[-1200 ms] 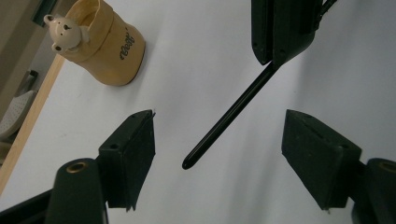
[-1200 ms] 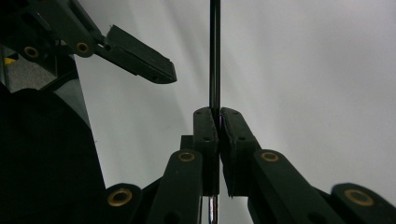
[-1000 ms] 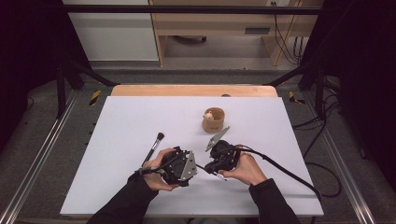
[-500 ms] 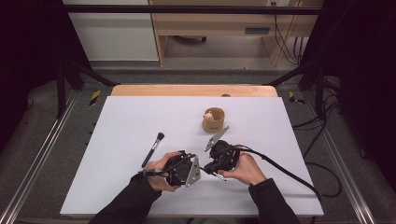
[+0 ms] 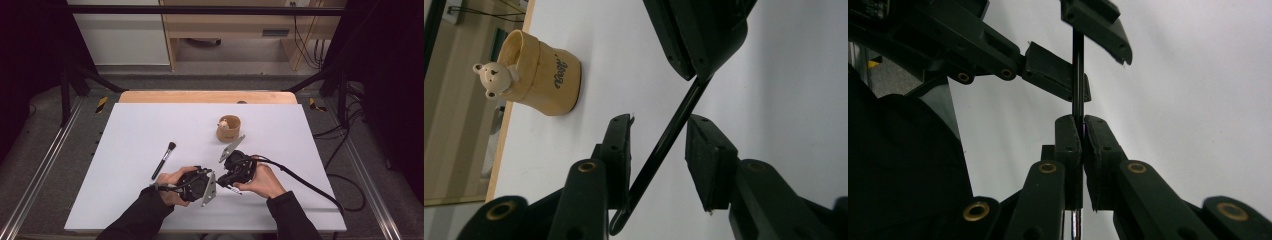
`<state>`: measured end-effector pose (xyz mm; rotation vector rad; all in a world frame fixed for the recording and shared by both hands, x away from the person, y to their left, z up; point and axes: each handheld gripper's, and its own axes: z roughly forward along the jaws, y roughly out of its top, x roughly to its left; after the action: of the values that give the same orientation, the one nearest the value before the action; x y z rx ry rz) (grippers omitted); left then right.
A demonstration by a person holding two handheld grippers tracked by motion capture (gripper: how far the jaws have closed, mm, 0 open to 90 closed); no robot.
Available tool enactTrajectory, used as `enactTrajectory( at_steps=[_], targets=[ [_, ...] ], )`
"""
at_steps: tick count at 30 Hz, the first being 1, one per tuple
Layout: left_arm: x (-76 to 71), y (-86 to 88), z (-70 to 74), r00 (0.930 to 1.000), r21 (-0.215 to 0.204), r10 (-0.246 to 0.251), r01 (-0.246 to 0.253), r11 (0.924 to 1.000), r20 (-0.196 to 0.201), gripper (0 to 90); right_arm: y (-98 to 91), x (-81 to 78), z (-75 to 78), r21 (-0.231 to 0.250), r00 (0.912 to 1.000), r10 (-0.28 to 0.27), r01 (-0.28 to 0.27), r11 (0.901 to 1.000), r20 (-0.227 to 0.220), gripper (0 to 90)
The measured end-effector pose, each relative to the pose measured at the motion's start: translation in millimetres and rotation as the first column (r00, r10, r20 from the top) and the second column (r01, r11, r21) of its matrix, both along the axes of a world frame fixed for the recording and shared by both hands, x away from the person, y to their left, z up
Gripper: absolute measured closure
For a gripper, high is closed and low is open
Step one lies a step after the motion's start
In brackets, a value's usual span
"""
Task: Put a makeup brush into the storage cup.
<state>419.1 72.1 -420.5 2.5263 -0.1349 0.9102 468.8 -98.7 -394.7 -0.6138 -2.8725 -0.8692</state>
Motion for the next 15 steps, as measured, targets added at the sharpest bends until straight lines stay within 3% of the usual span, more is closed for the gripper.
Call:
enactTrajectory(
  at_steps=[11,15],
  targets=[
    [-2.4,-2.0,-2.2,0.9992,0.042,-0.035,0.034,0.9985,0.019,75.0,-0.6,-1.1,0.9,0.002,0.9999,0.015,-0.015,0.9999,-0.002,85.7],
    [-3.5,-2.3,-3.1,0.9986,0.055,-0.049,0.047,0.9974,0.022,77.4,0.3,-2.3,1.0,0.01,1.0,-0.002,0.002,0.9999,-0.007,85.7]
  ],
)
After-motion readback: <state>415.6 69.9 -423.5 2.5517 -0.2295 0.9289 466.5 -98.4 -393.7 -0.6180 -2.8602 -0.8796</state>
